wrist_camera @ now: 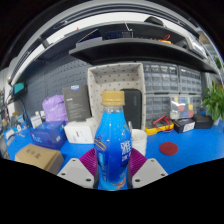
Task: Pour water
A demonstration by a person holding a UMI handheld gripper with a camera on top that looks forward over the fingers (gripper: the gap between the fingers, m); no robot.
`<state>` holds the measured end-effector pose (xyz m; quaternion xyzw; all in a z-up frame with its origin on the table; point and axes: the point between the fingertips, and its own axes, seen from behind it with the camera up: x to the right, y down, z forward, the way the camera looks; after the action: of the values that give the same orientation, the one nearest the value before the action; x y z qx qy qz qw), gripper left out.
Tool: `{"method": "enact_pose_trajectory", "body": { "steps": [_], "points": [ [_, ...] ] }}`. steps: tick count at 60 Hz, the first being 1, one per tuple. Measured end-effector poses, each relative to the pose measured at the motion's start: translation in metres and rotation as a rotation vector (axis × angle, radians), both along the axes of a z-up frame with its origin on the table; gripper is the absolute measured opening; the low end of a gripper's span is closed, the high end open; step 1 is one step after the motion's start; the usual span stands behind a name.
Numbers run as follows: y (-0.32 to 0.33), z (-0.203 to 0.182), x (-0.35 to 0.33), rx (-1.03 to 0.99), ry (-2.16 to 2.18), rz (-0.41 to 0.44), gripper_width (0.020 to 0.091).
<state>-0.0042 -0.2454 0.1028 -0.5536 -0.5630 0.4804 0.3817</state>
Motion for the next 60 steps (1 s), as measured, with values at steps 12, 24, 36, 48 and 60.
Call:
{"method": "enact_pose_trajectory", "body": {
  "steps": [12,24,36,48,60],
  "points": [
    [-0.060,0.014,-0.045,-0.278,-0.118,-0.031,0.0382],
    [-0.085,0.025,-0.089,-0.784,-0.232,-0.146,0.0382],
    [-0.073,0.043,-0.118,-1.333,-0.225,-0.248,0.0380],
    [-0.068,0.037,-0.133,-1.608,-0.266,-0.301,0.0380],
    [-0.059,0.035,-0.141,-1.796,-0.275,-0.339,0.0381]
  ]
}}
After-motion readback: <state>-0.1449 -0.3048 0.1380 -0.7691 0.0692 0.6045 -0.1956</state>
